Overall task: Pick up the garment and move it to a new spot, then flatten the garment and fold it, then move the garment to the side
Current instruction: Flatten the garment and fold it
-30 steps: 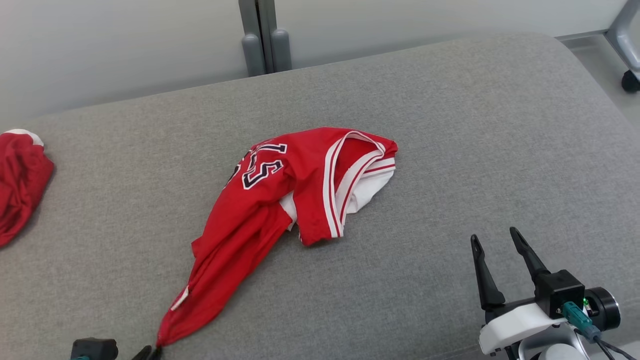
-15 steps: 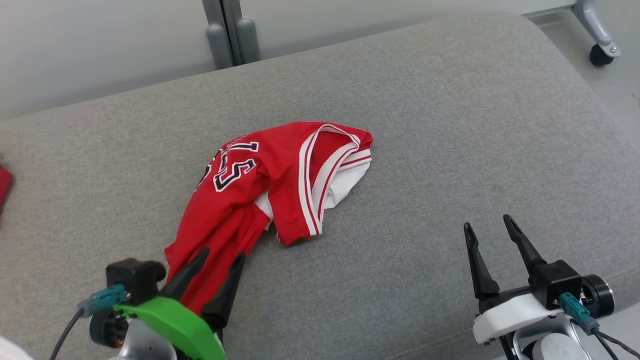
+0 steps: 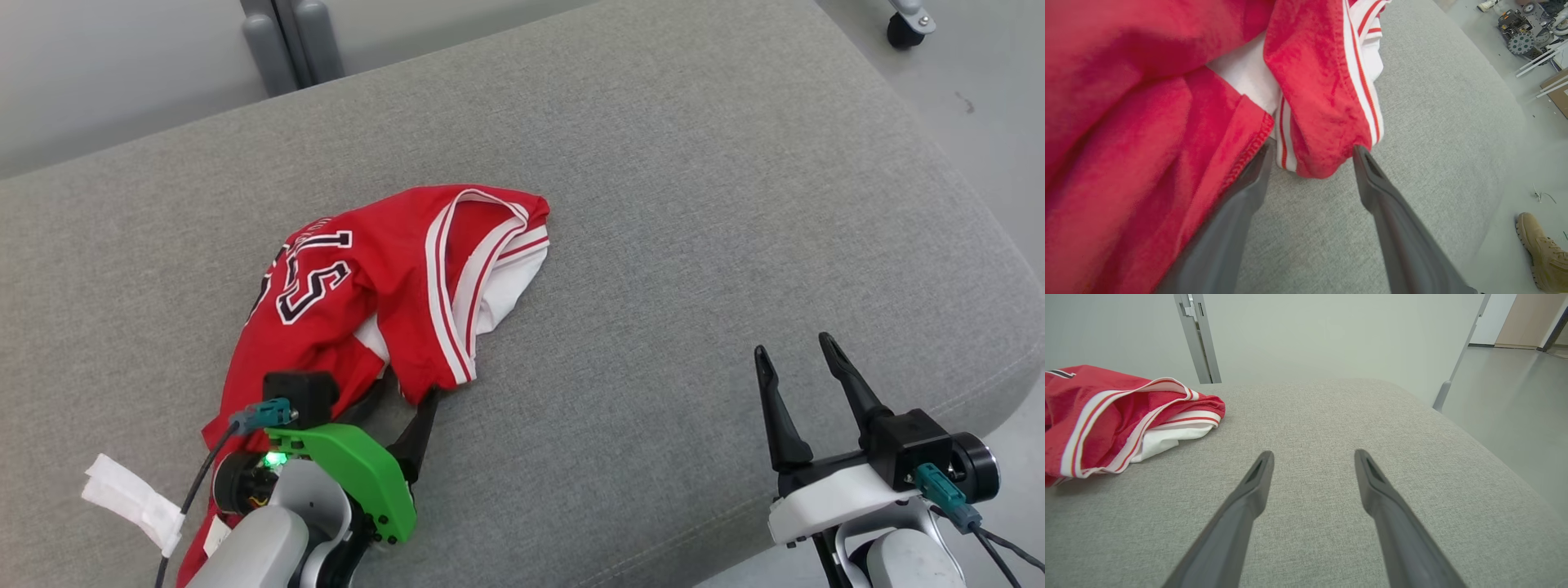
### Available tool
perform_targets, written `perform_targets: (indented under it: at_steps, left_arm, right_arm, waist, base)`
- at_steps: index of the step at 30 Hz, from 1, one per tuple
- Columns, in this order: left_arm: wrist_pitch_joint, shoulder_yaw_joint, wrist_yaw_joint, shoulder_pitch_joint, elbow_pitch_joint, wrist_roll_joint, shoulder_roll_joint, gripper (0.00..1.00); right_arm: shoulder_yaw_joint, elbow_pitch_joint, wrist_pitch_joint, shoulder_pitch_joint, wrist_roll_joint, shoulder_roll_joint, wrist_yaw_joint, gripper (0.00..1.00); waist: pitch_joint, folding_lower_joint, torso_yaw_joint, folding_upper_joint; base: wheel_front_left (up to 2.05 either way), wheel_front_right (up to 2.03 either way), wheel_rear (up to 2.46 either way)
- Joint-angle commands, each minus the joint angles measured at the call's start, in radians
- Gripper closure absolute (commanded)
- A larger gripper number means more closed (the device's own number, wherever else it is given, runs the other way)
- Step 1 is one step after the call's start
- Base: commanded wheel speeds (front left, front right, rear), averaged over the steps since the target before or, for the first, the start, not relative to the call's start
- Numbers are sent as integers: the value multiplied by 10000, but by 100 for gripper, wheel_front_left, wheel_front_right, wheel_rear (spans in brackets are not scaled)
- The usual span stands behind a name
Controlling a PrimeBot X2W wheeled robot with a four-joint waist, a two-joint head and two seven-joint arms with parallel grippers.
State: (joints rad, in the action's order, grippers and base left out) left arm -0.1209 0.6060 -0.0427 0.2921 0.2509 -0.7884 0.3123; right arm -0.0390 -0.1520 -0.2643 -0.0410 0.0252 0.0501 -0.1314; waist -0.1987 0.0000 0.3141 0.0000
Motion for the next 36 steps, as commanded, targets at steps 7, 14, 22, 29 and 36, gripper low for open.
perform_targets:
  at_steps: [7,14,22,29,36]
  left_arm:
    - [523,83,332,691,864,72,-572,100]
    - [466,255,825,946,193,-377,-1142,100]
    - [-204,276,816,872,-2036,-1368,-1726,100]
    - [-1644,784,428,1237,-2308,-1935,-1911,100]
    - [-1996,741,155,2683,-620,-1473,-2017,100]
  right_arm:
    - [23,-18,-2,-35,82,8,14,0]
    - [57,-84,-1,33,67,8,14,0]
    - [-27,-198,-1,150,37,8,14,0]
    - [-243,-199,-1,-132,172,7,14,0]
    - [-583,-138,-1,-524,498,8,14,0]
  waist:
    - [2,0,129,0]
    - [214,0,61,0]
    - [558,0,152,0]
    - [299,0,523,0]
    - [-459,0,1231,0]
  base:
    - [0,0,0]
    - [0,0,0]
    - [0,0,0]
    - [0,0,0]
    - [0,0,0]
